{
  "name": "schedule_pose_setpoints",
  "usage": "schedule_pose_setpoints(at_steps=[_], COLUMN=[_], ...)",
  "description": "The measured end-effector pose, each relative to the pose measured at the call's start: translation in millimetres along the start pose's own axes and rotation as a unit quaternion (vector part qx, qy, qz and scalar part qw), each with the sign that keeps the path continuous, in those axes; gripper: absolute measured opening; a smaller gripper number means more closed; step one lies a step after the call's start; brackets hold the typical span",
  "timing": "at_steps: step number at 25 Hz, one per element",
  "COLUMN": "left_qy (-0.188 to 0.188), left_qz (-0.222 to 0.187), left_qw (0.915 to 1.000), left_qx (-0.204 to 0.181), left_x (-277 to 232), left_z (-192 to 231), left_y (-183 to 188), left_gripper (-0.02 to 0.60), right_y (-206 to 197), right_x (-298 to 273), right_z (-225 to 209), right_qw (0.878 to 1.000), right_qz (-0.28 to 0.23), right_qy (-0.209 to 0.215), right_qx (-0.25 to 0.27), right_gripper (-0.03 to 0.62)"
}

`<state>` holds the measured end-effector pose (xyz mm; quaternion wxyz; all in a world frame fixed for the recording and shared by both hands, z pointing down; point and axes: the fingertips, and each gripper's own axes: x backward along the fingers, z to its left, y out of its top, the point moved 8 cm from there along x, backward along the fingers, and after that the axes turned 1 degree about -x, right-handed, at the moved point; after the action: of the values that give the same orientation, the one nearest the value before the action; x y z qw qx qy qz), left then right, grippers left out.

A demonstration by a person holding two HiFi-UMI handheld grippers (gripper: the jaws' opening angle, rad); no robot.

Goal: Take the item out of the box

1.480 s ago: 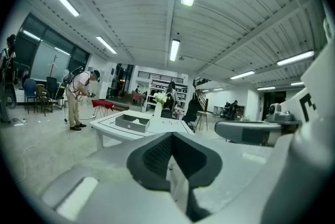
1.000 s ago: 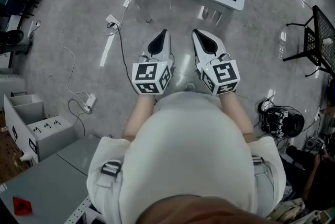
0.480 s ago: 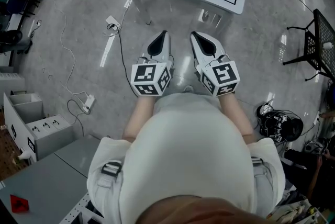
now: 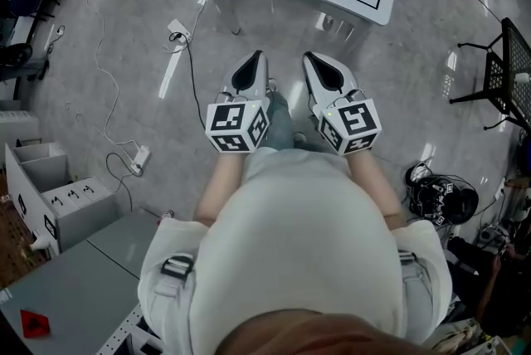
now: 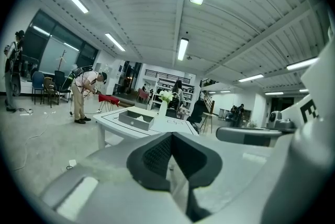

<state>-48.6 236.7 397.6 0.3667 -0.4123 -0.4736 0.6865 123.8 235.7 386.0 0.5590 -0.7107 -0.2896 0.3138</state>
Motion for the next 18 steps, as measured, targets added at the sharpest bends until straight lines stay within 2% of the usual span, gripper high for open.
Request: schedule_pose_setpoints(at_steps=[10, 18], left_qy=[-0.01, 0.0], left_qz=[0.002, 0.003], left_qw=[0.9999, 1.0], left_qx=[0.002, -0.001], left_x=[-58, -107], left_z=[28, 65], left_y=[17, 33], left_gripper=[-0.003, -0.003], right_y=[11, 21], right_x=[-51, -112], right_z=[-35, -63], right_qw=[1.0, 1.0], right_qz=[0.0, 0.001], right_qy=[-0.011, -0.003], right_qx=[0.004, 0.006], right_gripper=[-0.009, -0.009])
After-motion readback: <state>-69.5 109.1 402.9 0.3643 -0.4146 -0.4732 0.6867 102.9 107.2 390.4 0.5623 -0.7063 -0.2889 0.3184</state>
